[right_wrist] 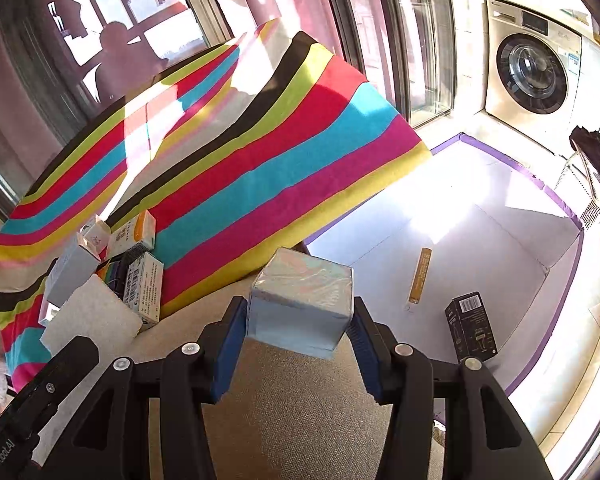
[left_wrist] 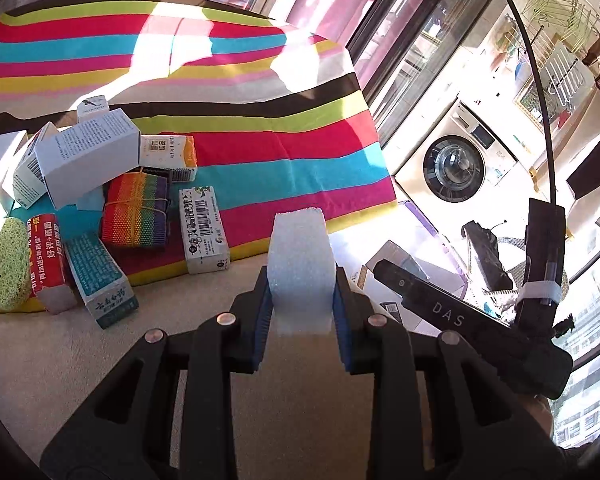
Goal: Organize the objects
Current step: 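Carry both items into the storage box and open both grippers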
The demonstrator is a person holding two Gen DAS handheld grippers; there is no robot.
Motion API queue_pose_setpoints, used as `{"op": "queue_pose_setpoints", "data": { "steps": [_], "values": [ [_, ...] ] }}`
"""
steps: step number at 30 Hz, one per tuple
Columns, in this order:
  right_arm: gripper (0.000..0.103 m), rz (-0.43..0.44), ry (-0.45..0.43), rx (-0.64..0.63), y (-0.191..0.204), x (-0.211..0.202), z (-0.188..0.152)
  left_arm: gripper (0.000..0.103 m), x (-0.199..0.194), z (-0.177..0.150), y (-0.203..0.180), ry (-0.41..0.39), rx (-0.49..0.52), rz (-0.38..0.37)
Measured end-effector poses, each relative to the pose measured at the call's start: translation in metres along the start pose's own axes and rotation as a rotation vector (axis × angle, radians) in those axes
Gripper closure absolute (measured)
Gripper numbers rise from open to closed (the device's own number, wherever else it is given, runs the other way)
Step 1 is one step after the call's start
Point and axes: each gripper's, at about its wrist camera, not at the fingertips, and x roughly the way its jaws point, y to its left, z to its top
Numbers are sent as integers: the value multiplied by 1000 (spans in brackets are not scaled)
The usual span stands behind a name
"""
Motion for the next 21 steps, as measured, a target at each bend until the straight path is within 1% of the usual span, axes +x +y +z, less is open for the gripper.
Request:
{"op": "queue_pose_setpoints", "data": {
  "steps": [3,8,15,17,18,19,20,21],
  "values": [
    [51,-56,-7,46,-18,1,5,71,17,5,-14,33,14,-46],
    [51,-141,-16,136,-48,-2,9,71,41,11,-36,79,41,-99],
    [51,-229,-43,280,-86,-9,13,71,64,18,-59,117,75,-148],
    [50,-230,-47,305,-94,-11,14,65,70,20,-65,138,82,-158],
    [49,-234,-47,312,-96,-11,14,54,72,21,-66,146,86,-163],
    [44,-235,-48,321,-98,-11,13,43,73,20,-66,147,87,-160],
    [41,-233,-52,329,-99,-11,13,40,73,20,-65,147,85,-155],
    [40,-237,-56,335,-100,-12,13,40,72,20,-63,145,76,-157]
  ]
}}
